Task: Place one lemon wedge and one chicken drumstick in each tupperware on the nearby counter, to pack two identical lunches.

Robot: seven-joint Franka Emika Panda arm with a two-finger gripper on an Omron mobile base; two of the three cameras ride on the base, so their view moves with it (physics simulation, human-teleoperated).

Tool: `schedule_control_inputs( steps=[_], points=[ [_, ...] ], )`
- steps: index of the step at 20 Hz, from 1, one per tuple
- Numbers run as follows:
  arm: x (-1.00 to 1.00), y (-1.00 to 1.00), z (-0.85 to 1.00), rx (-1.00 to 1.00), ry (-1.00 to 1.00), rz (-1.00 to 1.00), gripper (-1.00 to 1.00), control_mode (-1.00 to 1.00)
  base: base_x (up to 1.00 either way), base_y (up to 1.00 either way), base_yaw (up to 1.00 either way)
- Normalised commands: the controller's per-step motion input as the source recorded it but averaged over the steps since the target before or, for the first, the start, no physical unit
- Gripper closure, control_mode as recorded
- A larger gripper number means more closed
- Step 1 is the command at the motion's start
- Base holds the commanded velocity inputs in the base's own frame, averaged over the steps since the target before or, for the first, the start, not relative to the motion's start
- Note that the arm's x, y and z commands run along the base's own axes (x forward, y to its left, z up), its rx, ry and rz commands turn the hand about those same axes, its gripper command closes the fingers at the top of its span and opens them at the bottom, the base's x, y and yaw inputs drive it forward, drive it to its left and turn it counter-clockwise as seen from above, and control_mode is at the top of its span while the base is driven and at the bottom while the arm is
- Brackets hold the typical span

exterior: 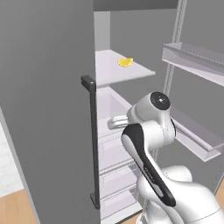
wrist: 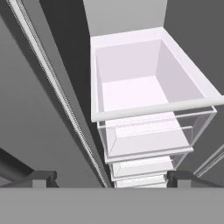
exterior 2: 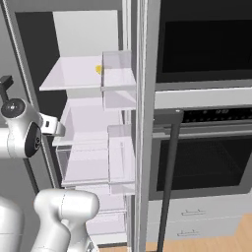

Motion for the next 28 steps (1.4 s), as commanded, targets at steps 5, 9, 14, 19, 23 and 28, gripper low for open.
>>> schedule_control_inputs(
  steps=[5,9,14,19,23,28],
  points=[
    [0.0,0.0,0.0,0.0,0.0,0.0,-1.0,1.0,0.49,-0.58,0.0],
    [0.0,0.0,0.0,0.0,0.0,0.0,-1.0,1.0,0.44,-0.73,0.0],
    [0.0,0.0,0.0,0.0,0.0,0.0,-1.0,1.0,0.15,-0.96,-0.25],
    [0.0,0.0,0.0,0.0,0.0,0.0,-1.0,1.0,0.68,-0.2,-0.15],
    [0.01,-0.48,0.71,0.06,-0.08,-0.1,-1.0,-1.0,0.12,-0.09,0.0],
    [0.0,-0.49,1.0,-0.02,-0.12,-0.21,-1.0,-1.0,0.0,0.0,0.0]
  ],
)
